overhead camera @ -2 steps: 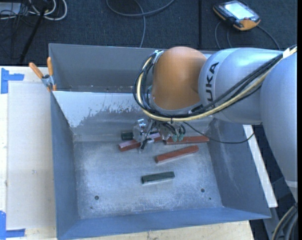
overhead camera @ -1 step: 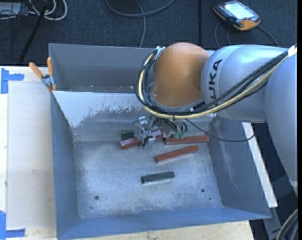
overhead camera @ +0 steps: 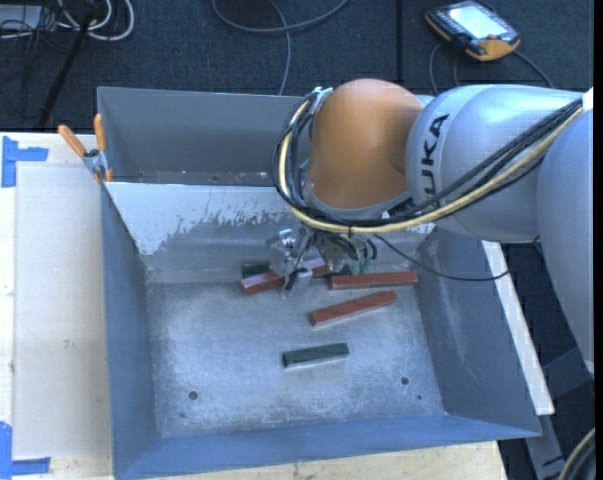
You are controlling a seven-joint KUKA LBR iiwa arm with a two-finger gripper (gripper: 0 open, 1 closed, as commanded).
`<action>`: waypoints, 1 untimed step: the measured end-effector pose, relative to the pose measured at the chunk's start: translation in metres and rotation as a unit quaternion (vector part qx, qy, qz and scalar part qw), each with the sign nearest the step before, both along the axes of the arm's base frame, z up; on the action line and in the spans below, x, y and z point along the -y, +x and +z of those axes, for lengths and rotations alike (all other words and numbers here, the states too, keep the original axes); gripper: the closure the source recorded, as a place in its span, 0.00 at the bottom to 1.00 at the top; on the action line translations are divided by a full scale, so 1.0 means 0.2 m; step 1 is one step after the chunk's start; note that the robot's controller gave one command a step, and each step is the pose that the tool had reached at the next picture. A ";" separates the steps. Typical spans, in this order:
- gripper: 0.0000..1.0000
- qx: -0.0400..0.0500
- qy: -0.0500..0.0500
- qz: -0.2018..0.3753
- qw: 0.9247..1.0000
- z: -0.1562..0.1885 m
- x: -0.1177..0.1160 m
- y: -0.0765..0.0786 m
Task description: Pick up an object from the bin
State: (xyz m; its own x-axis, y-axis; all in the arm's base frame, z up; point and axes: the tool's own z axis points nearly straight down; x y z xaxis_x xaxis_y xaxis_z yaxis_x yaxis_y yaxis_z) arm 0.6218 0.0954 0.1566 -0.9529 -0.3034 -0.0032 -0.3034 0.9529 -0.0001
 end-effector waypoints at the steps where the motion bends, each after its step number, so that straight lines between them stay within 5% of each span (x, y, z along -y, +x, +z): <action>1: 1.00 0.000 0.000 0.000 1.000 0.04 0.00 0.00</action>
Offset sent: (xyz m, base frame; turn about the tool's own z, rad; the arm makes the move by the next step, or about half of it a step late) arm 0.0000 -0.0001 0.0211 0.0000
